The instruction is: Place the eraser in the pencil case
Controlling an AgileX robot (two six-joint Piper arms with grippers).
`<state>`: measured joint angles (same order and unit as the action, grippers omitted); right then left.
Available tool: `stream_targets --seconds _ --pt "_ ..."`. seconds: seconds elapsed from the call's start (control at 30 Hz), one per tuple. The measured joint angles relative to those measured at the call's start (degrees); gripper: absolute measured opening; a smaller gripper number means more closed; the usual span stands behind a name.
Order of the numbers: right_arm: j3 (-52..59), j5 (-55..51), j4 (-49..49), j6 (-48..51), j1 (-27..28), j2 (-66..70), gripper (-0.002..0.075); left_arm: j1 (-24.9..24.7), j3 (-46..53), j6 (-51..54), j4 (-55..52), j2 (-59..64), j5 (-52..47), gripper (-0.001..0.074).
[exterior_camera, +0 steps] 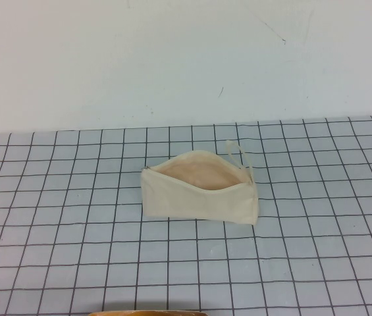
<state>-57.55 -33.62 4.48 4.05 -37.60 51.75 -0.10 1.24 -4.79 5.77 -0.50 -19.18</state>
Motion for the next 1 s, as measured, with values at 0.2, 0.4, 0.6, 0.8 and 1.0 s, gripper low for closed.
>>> stream_targets --seconds 0.2,0.4,0.6,0.8,1.0 --pt "10.73 -6.15 -3.35 -1.83 0.00 -13.70 -0.0001 0.00 0.00 0.00 0.00 0.00 0.00 -0.0001" --pt "21.53 1.83 -2.29 -1.44 0.00 -23.40 -0.0001 0.00 0.00 0.00 0.00 0.00 0.00 -0.0001" --pt "34.37 11.40 -0.95 -3.72 0.00 -31.43 -0.0001 0.00 0.00 0.00 0.00 0.00 0.00 -0.0001" --pt "46.97 22.14 -3.53 -4.05 1.45 -35.91 -0.0001 0.00 0.00 0.00 0.00 0.00 0.00 -0.0001" --pt "56.28 23.49 -4.99 -4.05 13.97 -43.00 -0.0001 0.00 0.00 0.00 0.00 0.00 0.00 -0.0001"
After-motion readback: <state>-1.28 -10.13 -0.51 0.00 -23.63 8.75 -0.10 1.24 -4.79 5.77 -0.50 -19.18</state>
